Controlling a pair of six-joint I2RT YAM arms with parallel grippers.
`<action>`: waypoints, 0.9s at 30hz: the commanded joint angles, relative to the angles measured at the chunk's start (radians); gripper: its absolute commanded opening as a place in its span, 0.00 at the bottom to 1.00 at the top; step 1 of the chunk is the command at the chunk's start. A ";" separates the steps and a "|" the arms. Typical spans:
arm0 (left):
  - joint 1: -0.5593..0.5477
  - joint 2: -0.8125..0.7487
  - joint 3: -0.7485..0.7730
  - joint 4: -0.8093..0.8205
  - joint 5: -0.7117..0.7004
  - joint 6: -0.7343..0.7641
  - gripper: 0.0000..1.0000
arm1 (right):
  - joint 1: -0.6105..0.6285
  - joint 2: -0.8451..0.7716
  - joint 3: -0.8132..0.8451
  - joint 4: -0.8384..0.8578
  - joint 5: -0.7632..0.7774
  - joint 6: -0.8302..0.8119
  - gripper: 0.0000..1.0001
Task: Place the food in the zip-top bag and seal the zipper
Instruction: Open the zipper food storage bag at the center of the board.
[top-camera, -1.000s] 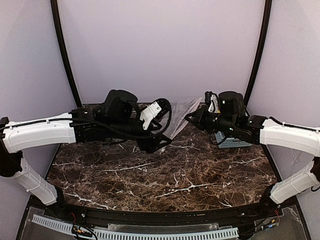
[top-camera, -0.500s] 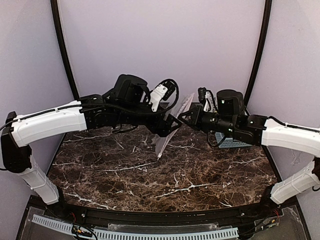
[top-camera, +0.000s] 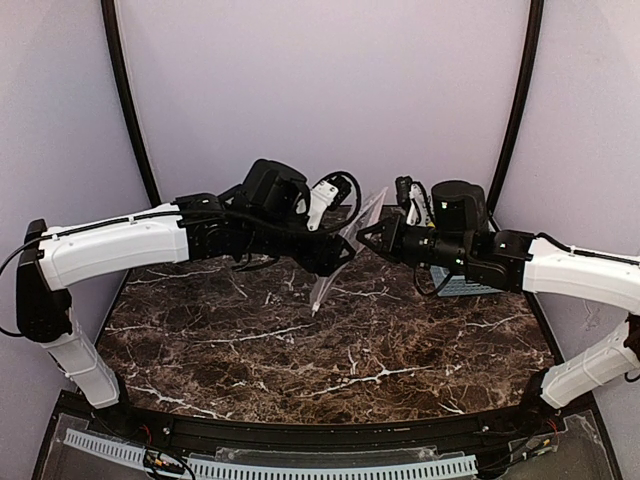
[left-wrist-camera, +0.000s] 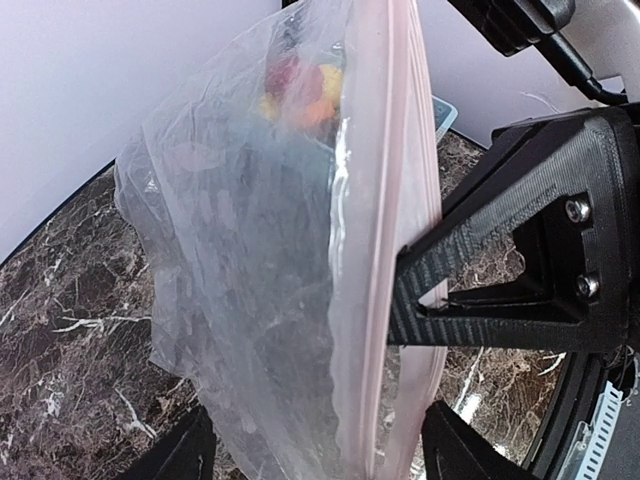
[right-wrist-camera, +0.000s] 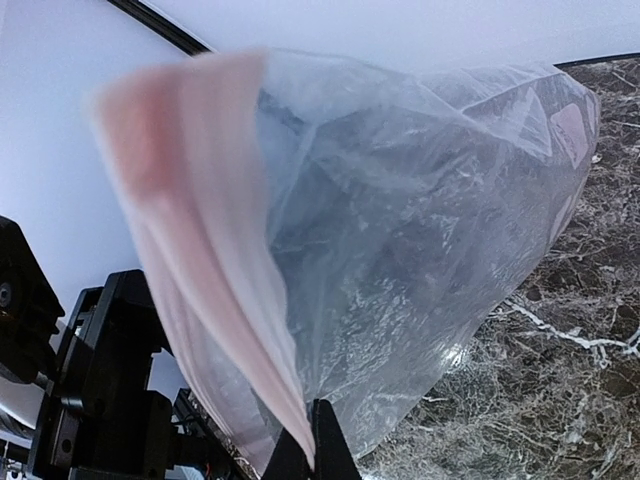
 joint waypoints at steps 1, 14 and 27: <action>0.017 -0.034 -0.020 0.017 -0.029 -0.005 0.70 | 0.012 0.000 0.036 -0.005 0.011 -0.018 0.00; 0.062 -0.048 -0.058 0.057 0.000 -0.025 0.58 | 0.012 0.024 0.058 -0.034 0.011 -0.037 0.00; 0.075 -0.042 -0.064 0.073 0.025 -0.003 0.04 | 0.012 0.046 0.091 -0.118 0.077 -0.074 0.00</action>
